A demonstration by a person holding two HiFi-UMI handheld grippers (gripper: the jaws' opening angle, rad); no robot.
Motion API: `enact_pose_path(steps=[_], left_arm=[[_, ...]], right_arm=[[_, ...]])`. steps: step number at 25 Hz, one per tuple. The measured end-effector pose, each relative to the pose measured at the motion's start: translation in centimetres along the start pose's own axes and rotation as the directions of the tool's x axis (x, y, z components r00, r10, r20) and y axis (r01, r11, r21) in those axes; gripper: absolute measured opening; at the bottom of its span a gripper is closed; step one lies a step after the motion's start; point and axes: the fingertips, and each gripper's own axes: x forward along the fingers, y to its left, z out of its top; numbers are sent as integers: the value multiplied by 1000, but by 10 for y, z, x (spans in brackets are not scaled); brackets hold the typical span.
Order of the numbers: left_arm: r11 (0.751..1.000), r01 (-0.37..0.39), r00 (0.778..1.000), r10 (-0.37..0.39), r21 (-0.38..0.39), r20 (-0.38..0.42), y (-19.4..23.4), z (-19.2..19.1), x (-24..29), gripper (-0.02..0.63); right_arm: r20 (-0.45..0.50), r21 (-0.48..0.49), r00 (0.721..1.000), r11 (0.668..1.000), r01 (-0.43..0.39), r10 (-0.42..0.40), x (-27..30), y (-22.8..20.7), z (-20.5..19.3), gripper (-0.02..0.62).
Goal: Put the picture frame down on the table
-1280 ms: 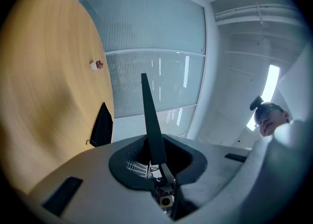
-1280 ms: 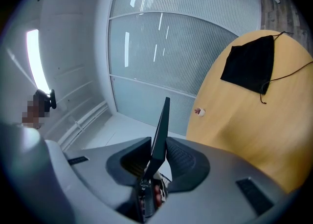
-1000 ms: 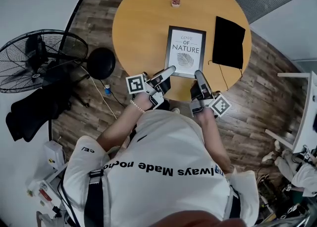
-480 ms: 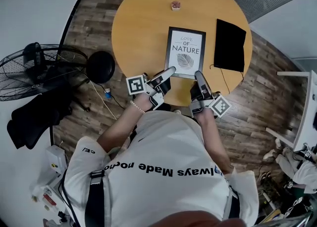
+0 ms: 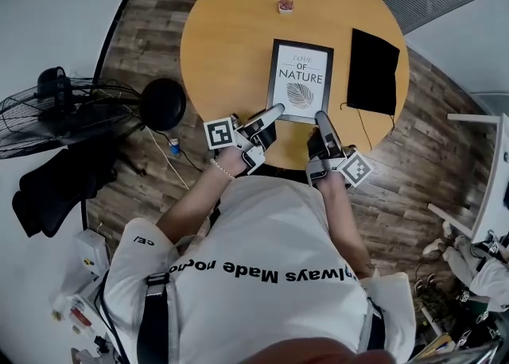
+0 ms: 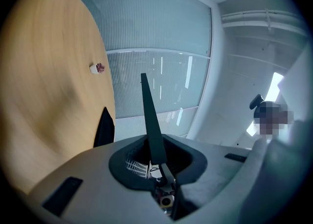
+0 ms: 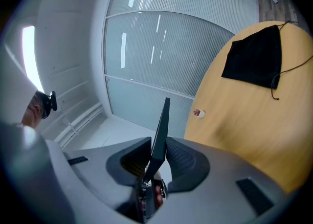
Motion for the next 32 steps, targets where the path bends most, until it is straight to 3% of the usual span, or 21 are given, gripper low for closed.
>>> enact_pose_path(steps=[32], left_arm=[[999, -41, 999, 41, -9, 18, 13, -7, 0, 66]], right_arm=[[-58, -20, 998, 999, 31, -32, -2, -17, -1, 101]])
